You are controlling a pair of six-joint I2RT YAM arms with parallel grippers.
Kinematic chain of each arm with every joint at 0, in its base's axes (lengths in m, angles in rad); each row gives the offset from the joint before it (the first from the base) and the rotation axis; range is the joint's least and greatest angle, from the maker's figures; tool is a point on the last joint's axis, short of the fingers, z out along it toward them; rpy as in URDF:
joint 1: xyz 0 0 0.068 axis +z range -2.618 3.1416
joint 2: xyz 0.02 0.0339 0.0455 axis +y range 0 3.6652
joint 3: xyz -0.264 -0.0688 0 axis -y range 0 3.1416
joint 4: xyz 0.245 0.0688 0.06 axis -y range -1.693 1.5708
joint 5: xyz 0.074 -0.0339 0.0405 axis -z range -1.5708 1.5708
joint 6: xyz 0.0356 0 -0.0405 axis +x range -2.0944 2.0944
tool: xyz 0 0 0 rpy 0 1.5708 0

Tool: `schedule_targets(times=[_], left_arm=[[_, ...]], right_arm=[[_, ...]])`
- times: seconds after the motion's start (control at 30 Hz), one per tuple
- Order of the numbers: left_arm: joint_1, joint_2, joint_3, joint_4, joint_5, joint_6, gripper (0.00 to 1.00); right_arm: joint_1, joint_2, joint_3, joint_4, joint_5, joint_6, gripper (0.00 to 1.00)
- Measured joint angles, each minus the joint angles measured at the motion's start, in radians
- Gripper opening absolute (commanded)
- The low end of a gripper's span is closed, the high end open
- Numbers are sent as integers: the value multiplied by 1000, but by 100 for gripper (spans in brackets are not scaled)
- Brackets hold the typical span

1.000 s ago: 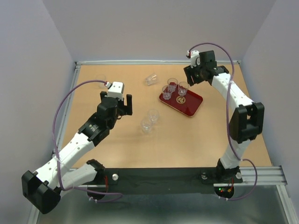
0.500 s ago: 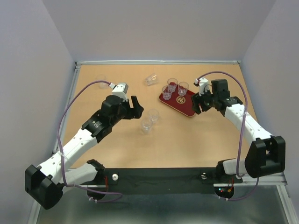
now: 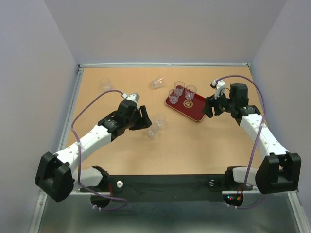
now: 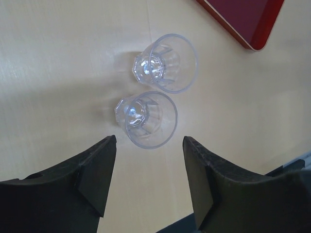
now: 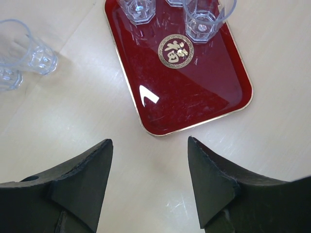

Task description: Place the glasses into the tray

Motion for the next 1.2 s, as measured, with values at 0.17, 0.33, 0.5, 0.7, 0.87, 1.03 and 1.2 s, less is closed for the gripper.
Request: schedule_targets(times=[0.17, 0.33, 0.5, 0.7, 0.87, 1.03, 1.2], left_arm=[[-1, 80, 0, -4, -18, 1, 66], [-9, 151, 0, -5, -53, 2, 61], [-26, 193, 0, -3, -92, 6, 57], [-50, 243, 2, -3, -116, 15, 45], [-69, 275, 10, -4, -134, 22, 14], [-87, 276, 26, -33, -174, 33, 0], [-92, 251, 47, -83, -205, 57, 0]], right_arm=[[-2, -10, 0, 0, -7, 0, 68], [-5, -11, -1, 5, -7, 0, 68], [-10, -11, -1, 7, -7, -3, 68], [-15, -11, -22, 17, -7, -5, 68], [-15, -11, -31, 19, -6, -8, 68], [-15, -11, -31, 23, -6, -8, 68], [-15, -11, -31, 22, -6, -11, 68]])
